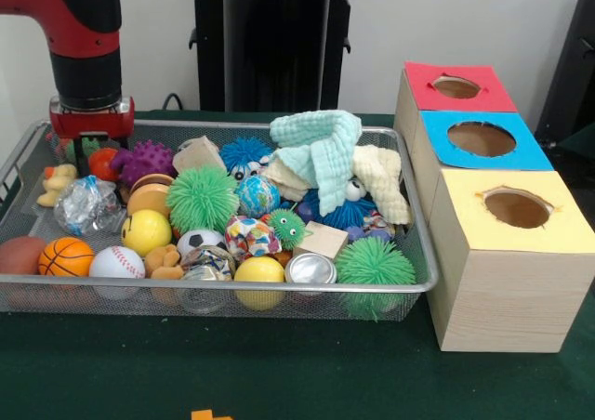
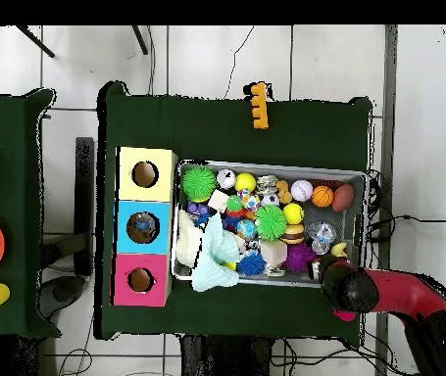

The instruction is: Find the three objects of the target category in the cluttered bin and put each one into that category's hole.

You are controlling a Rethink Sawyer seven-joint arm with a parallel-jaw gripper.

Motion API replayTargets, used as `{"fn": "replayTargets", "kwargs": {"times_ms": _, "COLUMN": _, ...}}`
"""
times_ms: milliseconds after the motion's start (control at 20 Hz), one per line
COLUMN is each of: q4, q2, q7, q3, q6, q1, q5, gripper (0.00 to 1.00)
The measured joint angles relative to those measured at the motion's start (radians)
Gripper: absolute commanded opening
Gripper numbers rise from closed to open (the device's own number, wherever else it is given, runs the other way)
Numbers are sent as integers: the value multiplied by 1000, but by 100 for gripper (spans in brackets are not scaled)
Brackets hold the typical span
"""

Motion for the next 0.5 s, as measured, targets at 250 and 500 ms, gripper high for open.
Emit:
{"fn": "replayTargets", "kwargs": {"times_ms": 250, "q4": 0, "q2": 4, "q7": 0, "q3": 0, "q6": -10, "q1": -8, "q5": 3, "gripper": 100}}
{"fn": "replayTargets", "kwargs": {"times_ms": 500, "q4": 3, "q2": -6, "q7": 0, "q3": 0, "q6": -9, "q1": -18, "q5": 26, "gripper": 100}}
